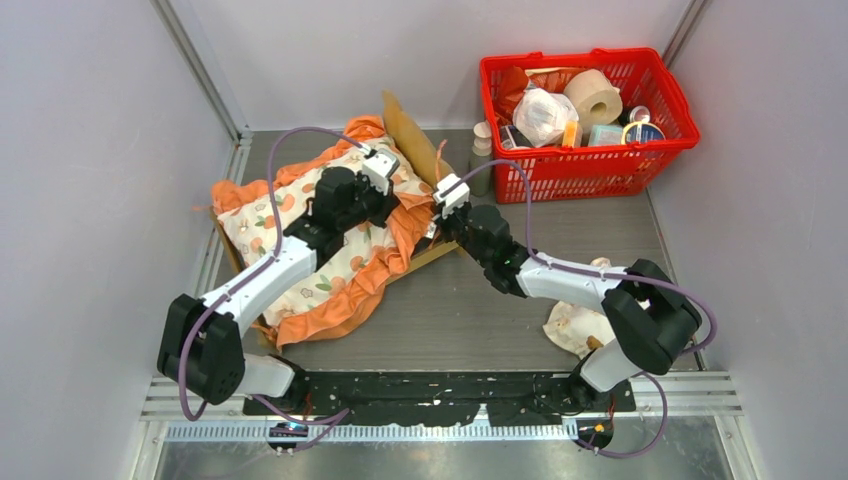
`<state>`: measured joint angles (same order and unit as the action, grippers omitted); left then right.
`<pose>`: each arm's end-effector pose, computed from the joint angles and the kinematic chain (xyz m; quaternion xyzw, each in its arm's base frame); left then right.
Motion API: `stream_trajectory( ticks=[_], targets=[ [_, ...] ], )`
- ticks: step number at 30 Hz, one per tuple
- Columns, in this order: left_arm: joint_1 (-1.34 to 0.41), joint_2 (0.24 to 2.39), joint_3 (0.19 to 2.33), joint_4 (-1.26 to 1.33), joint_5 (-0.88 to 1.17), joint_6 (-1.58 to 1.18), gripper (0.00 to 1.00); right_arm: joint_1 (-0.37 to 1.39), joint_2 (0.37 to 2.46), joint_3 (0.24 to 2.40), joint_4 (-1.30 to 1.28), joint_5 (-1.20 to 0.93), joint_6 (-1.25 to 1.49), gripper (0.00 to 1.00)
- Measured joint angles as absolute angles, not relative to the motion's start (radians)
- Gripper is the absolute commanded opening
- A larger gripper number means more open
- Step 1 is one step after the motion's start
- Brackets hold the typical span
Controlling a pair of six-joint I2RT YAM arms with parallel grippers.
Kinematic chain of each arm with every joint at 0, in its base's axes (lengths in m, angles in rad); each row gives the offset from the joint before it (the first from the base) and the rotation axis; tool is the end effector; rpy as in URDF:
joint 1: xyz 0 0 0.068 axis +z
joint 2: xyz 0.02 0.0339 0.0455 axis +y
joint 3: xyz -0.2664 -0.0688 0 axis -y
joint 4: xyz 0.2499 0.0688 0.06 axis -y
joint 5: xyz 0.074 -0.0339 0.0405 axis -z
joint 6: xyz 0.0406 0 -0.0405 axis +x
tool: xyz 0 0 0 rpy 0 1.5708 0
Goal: Set up the pet bed
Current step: Cross the ropes on the bed frame.
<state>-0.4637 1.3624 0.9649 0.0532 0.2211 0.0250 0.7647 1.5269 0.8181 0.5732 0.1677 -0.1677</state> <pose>0.2871 -0.1535 0.2944 0.2582 0.7733 -0.2125 0.5387 0.2573 0.2375 0.2471 -0.2883 0.6954 0.1324 0.6448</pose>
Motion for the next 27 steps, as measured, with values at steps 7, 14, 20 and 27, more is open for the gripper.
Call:
stream_trajectory(
  ticks=[7,14,20,27],
  targets=[
    [-0.451,1.364,0.965,0.056,0.22,0.01,0.0,0.765,1.5,0.732,0.738,0.17,-0.218,0.05],
    [-0.443,1.364,0.965,0.056,0.22,0.007,0.0,0.765,1.5,0.703,0.842,0.155,-0.297,0.05],
    [-0.439,1.365,0.967,0.056,0.221,0.007,0.0,0.765,1.5,0.703,0.878,0.155,-0.345,0.05],
    [-0.437,1.366,0.976,0.056,0.221,0.004,0.0,0.765,1.5,0.698,0.9,0.139,-0.407,0.05]
  ],
)
